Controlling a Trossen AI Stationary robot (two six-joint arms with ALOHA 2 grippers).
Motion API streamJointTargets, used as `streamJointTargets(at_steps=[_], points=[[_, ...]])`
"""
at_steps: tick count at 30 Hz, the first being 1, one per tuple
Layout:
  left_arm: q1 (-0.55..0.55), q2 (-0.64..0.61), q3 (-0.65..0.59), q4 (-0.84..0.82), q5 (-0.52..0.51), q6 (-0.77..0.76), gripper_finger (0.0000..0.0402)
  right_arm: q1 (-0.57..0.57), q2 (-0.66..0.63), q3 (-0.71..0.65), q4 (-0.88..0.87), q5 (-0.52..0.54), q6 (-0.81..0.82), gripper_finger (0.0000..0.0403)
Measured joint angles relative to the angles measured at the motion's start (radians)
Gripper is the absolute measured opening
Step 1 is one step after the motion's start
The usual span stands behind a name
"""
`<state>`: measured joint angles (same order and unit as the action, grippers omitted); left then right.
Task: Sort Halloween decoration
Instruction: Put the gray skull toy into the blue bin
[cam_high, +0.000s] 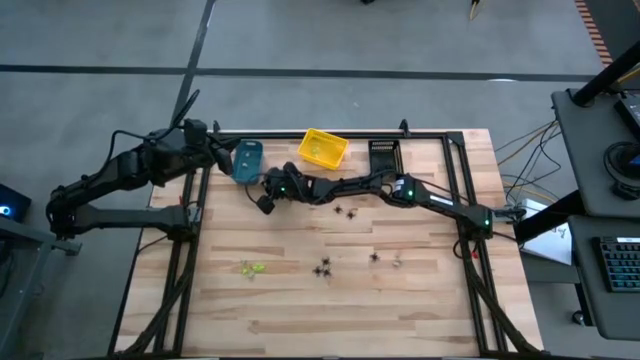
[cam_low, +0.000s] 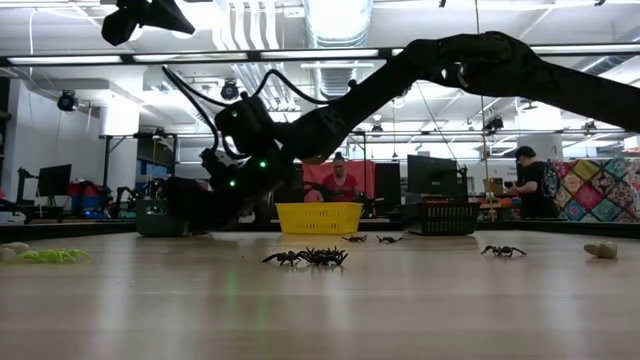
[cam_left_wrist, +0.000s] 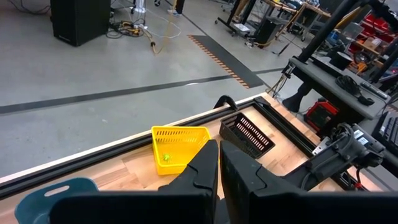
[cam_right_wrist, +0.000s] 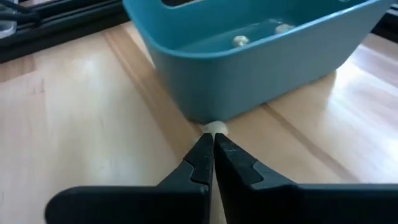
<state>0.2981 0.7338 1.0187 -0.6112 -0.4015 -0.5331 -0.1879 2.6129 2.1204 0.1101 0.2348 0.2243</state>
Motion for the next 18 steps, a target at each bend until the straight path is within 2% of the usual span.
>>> streamJointTargets(at_steps=[6,10,14,18], points=[[0.000,0.004,0.000,0.000,0.000,0.000,0.0000,-0.002,0.000,0.001,0.000,0.074,-0.026,0.0009],[0.000,0.004,0.000,-0.001,0.000,0.000,0.0000,-0.012,0.004,0.003,0.009,0.072,-0.026,0.0009],[0.000,0.005,0.000,-0.001,0.000,0.000,0.0000,-0.017,0.028,0.005,0.056,-0.016,-0.025,0.0009],[0.000,0.004,0.000,-0.001,0.000,-0.008,0.0000,-0.009,0.031,0.005,0.044,-0.022,-0.035,0.0009]])
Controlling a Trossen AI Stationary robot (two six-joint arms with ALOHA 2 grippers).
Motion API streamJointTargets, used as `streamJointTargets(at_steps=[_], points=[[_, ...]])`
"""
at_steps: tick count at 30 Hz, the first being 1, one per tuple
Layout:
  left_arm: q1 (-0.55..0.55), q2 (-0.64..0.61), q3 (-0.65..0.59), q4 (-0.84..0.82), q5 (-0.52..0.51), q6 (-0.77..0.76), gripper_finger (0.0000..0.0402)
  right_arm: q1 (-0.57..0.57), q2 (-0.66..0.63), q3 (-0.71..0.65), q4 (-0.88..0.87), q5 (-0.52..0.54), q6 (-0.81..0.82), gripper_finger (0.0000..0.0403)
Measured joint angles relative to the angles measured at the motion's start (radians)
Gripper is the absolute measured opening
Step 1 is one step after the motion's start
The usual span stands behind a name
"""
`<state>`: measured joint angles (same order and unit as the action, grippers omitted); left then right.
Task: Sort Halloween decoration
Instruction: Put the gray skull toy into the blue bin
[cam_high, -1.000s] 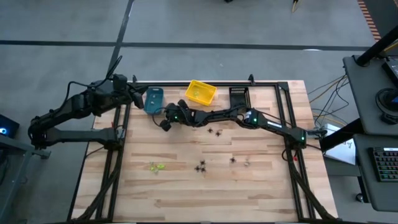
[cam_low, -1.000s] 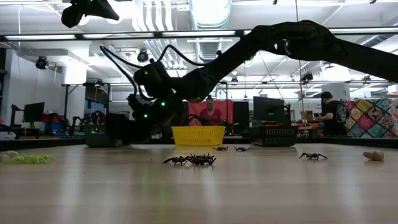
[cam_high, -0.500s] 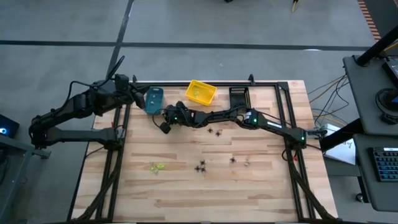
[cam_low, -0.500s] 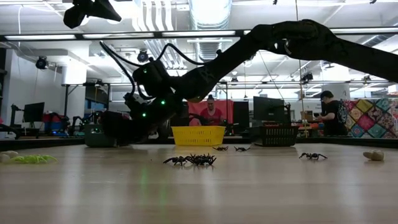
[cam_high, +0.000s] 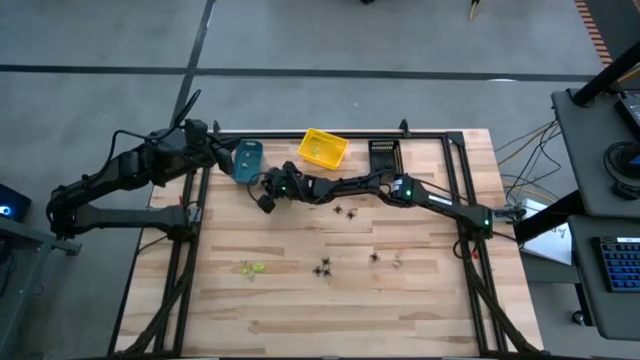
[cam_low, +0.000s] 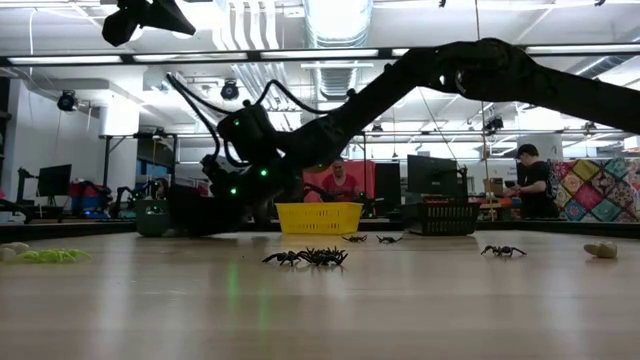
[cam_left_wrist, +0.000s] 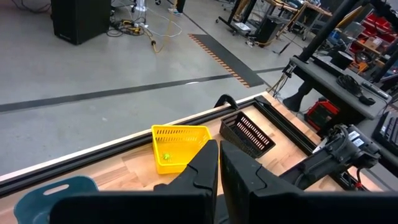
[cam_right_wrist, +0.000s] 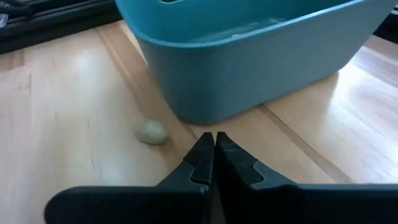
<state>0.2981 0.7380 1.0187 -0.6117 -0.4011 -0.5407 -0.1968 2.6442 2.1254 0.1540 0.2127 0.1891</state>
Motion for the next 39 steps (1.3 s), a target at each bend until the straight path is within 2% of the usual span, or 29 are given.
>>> streamJointTargets(at_steps=[2,6,8,12,18,23,27,29,31,35,37,39], points=[[0.000,0.000,0.000,0.001,0.000,0.000,0.0000,0.004,0.000,0.008,-0.010,-0.008,-0.011,0.0009],[0.000,0.000,0.000,0.014,0.000,0.000,0.0000,0.013,0.000,0.045,-0.045,-0.151,-0.059,0.0009],[0.000,-0.001,0.000,0.010,0.008,0.003,0.0000,0.020,-0.007,0.075,-0.127,-0.141,-0.068,0.0009],[0.000,0.000,0.000,0.008,0.120,0.035,0.0000,0.014,-0.060,0.142,-0.377,-0.114,-0.086,0.0009],[0.000,0.000,0.000,-0.007,0.250,0.034,0.0000,0.011,-0.247,0.178,-0.715,-0.108,-0.169,0.0009],[-0.008,0.004,-0.001,-0.187,0.304,-0.036,0.0000,0.007,-0.428,0.140,-0.959,-0.109,-0.226,0.0009],[-0.052,0.021,-0.052,-0.364,0.326,-0.109,0.0000,-0.007,-0.583,0.085,-1.035,-0.130,-0.230,0.0009],[-0.088,0.030,-0.102,-0.376,0.329,-0.151,0.0000,-0.010,-0.647,0.054,-1.037,-0.140,-0.234,0.0009],[-0.126,0.037,-0.167,-0.346,0.329,-0.204,0.0000,-0.010,-0.699,0.024,-1.028,-0.141,-0.233,0.0009],[-0.210,0.065,-0.334,-0.152,0.297,-0.239,0.0000,-0.008,-0.774,-0.038,-0.984,-0.136,-0.196,0.0009],[-0.254,0.075,-0.425,0.026,0.257,-0.178,0.0000,-0.008,-0.795,-0.061,-0.979,-0.135,-0.182,0.0009],[-0.294,0.077,-0.511,0.236,0.247,-0.054,0.0000,-0.009,-0.803,-0.073,-0.981,-0.134,-0.182,0.0009]])
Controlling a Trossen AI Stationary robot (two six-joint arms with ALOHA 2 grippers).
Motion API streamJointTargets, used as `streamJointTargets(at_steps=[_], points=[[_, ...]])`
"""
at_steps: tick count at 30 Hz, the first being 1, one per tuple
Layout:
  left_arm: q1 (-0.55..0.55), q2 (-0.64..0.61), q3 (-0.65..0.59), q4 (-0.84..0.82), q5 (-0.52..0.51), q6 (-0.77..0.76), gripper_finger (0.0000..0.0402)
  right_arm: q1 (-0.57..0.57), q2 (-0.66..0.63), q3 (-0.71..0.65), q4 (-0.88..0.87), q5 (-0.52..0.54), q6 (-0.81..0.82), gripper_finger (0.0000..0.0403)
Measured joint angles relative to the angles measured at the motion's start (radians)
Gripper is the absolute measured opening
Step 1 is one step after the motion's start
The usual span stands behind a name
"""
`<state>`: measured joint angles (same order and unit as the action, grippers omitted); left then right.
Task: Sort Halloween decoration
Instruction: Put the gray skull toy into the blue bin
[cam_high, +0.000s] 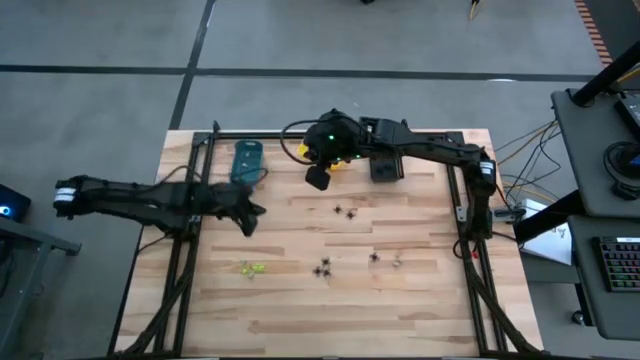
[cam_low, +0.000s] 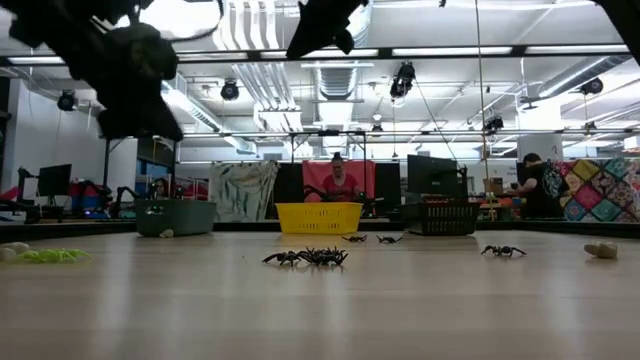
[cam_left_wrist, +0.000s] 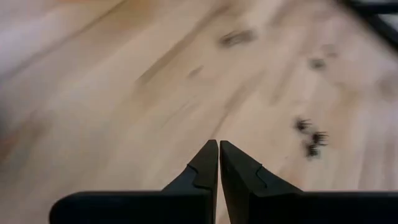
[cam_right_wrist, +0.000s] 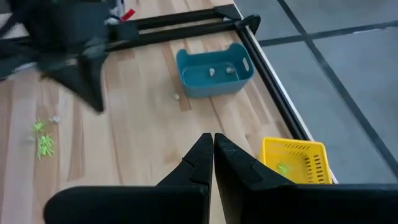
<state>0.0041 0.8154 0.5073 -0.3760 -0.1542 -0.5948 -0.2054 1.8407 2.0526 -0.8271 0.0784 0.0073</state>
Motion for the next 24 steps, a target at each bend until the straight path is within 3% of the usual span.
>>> streamJointTargets(at_steps=[2,4,8,12,17,24], points=[[-0.027,-0.001,-0.065,0.150,-0.012,0.073,0.0000,0.000,0.000,-0.006,-0.012,0.000,0.000,0.0009],[-0.033,-0.007,-0.111,0.197,-0.044,0.082,0.0000,0.002,0.000,-0.007,-0.015,0.000,0.004,0.0009],[-0.034,-0.017,-0.153,0.143,-0.113,0.079,0.0000,0.003,-0.001,-0.007,-0.013,0.000,0.026,0.0009],[-0.034,-0.018,-0.154,0.066,-0.284,0.106,0.0012,0.003,0.000,-0.009,-0.014,0.000,0.026,0.0009],[-0.033,0.000,-0.151,0.021,-0.481,0.149,0.0058,0.003,0.000,-0.012,-0.012,0.000,0.022,0.0009],[-0.033,0.031,-0.194,0.021,-0.490,0.066,0.0129,0.003,0.001,-0.029,-0.013,0.000,0.026,0.0009]])
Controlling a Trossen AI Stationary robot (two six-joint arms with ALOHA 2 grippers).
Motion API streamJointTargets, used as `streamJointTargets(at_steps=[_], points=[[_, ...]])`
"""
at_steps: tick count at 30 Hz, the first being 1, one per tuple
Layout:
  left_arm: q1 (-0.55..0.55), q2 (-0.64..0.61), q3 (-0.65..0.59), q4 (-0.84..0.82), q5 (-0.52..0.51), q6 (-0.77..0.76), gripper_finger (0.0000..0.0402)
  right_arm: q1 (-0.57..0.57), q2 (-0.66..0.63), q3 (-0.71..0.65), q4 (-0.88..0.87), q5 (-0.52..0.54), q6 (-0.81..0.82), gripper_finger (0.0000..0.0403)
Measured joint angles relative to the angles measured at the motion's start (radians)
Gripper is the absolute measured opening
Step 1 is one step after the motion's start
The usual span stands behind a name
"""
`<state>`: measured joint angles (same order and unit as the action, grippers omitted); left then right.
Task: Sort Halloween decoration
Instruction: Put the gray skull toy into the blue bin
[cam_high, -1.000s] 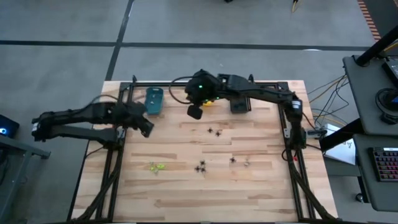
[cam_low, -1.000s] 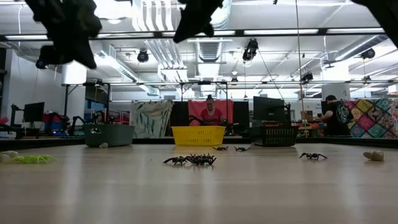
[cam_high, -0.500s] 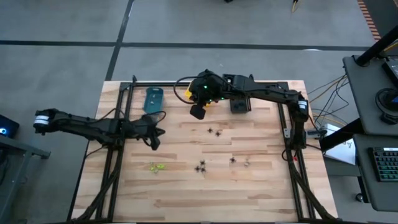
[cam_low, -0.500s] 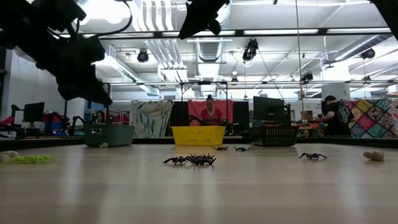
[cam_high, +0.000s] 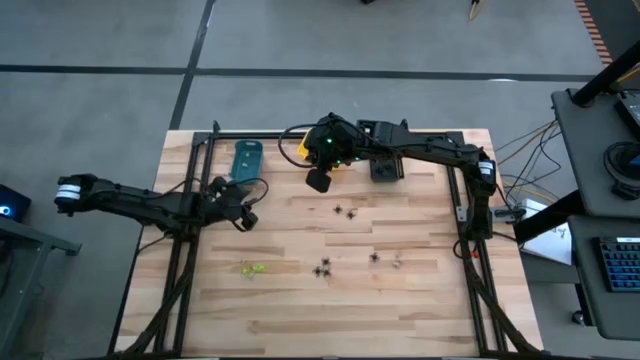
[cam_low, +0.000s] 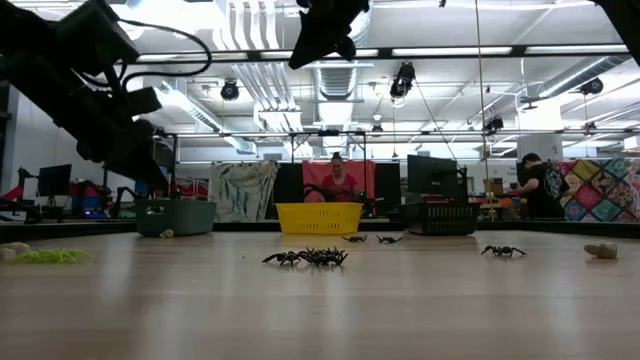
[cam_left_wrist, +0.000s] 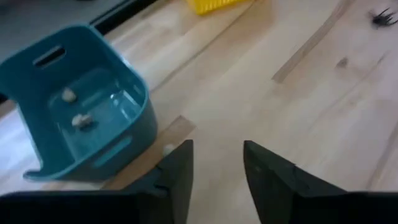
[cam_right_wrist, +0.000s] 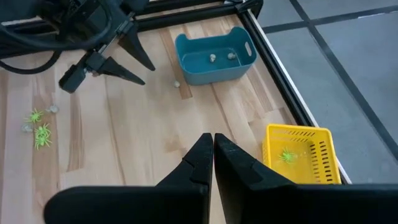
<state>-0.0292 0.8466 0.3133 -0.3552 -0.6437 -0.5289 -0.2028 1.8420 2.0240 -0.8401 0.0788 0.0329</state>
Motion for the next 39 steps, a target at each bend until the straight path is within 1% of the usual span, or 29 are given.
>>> streamJointTargets(at_steps=[2,5,9,13,18,20,28,32,39], points=[[0.000,0.013,-0.008,0.008,0.000,-0.011,0.0141,0.000,0.000,-0.010,0.001,0.000,0.000,0.0009],[0.000,0.038,-0.020,0.033,0.000,-0.013,0.0146,0.000,0.001,-0.032,0.000,0.000,0.000,0.0009],[0.001,0.087,-0.024,0.079,0.000,-0.024,0.0143,0.000,0.001,-0.058,0.002,0.000,0.000,0.0009],[0.003,0.157,-0.026,0.083,-0.003,-0.097,0.0140,0.000,0.001,-0.083,0.015,0.000,-0.008,0.0009],[0.003,0.227,-0.026,0.083,-0.071,-0.162,0.0139,-0.003,0.001,-0.112,0.023,0.000,-0.010,0.0009],[0.006,0.243,-0.026,0.084,-0.077,-0.180,0.0139,-0.003,0.002,-0.117,0.023,0.000,-0.011,0.0009],[0.026,0.289,-0.026,0.133,-0.072,-0.195,0.0139,-0.003,0.002,-0.118,0.038,0.000,-0.034,0.0009],[0.053,0.321,-0.026,0.189,-0.022,-0.189,0.0139,-0.007,0.002,-0.118,0.040,0.000,-0.037,0.0009],[0.101,0.361,-0.026,0.206,-0.021,-0.191,0.0139,-0.011,0.002,-0.118,0.039,0.000,-0.046,0.0009]])
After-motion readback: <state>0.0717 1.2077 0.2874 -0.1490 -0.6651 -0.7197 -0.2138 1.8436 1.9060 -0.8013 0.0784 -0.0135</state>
